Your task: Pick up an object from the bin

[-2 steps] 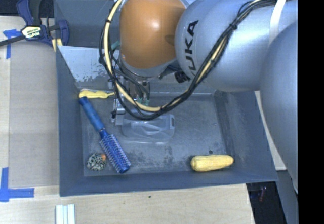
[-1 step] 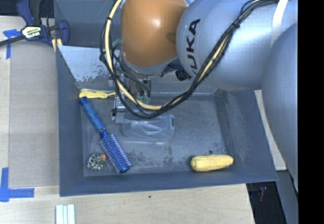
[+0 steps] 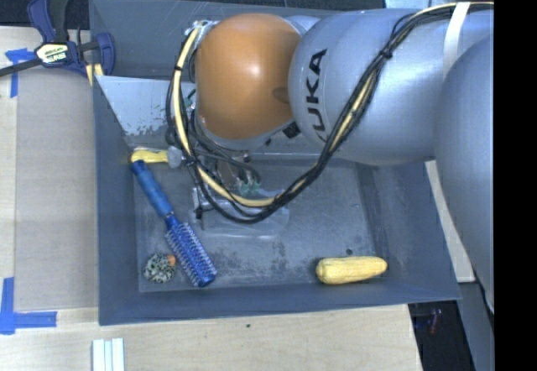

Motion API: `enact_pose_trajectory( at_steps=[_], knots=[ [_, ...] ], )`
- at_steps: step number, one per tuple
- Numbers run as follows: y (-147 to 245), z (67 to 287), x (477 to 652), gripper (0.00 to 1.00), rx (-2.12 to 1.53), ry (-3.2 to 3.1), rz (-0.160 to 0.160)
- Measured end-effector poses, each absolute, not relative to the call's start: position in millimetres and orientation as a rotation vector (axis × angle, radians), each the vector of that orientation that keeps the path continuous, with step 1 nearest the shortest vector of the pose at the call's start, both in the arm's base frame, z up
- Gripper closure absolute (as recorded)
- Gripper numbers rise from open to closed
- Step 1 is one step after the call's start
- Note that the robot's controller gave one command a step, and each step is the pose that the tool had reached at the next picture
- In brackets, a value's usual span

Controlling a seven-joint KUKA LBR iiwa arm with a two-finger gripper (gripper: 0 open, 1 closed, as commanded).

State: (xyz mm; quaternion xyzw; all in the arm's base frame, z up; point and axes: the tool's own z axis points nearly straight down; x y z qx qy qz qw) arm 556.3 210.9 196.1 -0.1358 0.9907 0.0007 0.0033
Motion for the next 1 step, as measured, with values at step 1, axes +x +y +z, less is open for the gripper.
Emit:
enact_pose_trajectory(
  at_steps=[1],
  knots=[
    [195.8,162.7,539.1,0.00,-0.580,3.082,0.002]
  ],
)
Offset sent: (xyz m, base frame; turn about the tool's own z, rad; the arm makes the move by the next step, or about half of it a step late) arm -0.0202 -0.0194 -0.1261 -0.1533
